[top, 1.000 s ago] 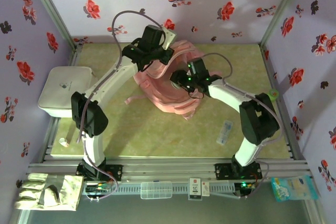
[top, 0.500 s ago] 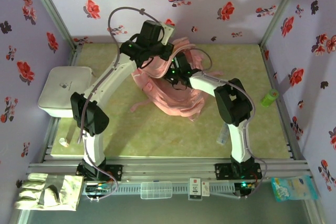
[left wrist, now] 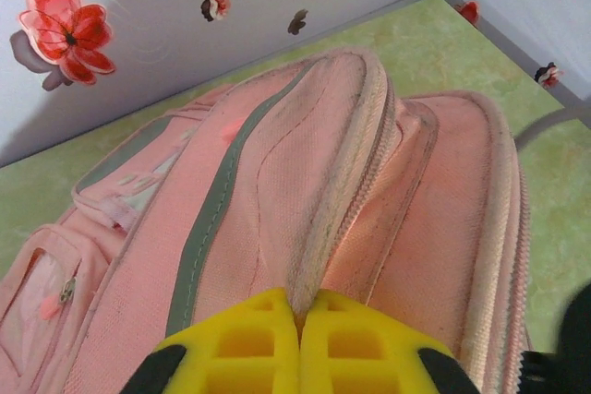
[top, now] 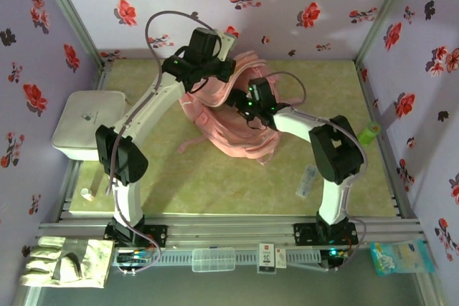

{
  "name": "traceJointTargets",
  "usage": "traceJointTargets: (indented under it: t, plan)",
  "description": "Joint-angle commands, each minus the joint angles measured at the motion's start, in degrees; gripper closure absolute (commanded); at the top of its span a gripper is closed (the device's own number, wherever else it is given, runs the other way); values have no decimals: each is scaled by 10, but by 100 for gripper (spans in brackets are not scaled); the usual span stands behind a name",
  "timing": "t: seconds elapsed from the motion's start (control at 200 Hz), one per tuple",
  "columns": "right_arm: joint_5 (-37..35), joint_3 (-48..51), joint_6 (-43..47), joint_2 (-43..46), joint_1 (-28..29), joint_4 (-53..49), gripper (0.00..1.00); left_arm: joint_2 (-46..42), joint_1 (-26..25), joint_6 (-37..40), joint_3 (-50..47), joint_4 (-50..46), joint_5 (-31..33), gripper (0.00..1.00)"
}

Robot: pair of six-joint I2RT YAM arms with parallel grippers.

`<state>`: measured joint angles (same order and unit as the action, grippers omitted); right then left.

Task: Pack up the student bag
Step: Place the personal item in the student bag, then close the student bag at the center of the table.

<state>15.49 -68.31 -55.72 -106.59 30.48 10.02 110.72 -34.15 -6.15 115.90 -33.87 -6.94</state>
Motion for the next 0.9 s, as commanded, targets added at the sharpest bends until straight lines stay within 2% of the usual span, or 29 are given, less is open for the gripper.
traceJointTargets:
  t: [0.0, 0.16, 0.295, 0.46, 0.57, 0.65, 0.765, 0.895]
  plan:
    - [-30, 50, -29, 74, -9, 23, 27, -33, 10, -18, -9, 98, -15, 100]
    - [-98, 128, -58, 171, -29, -41, 27, -22, 10, -31, -45, 111, -53, 100]
    - [-168, 140, -74, 238, -41, -179, 27, 0, 5, -66, -58, 132, -62, 100]
    - [-271, 168, -98, 317, -55, -251, 25, 39, -26, -75, -40, 137, -71, 100]
    - [-294, 174, -81, 352, -63, -260, 24, 59, -40, -74, -27, 124, -75, 64]
    - [-296, 163, -59, 363, -65, -272, 23, 55, -41, -78, -37, 123, -75, 44]
    - [-278, 149, -29, 366, -65, -277, 22, 24, -32, -88, -77, 138, -75, 25]
    - [-215, 126, 9, 345, -62, -266, 22, -31, -1, -123, -162, 177, -72, 12]
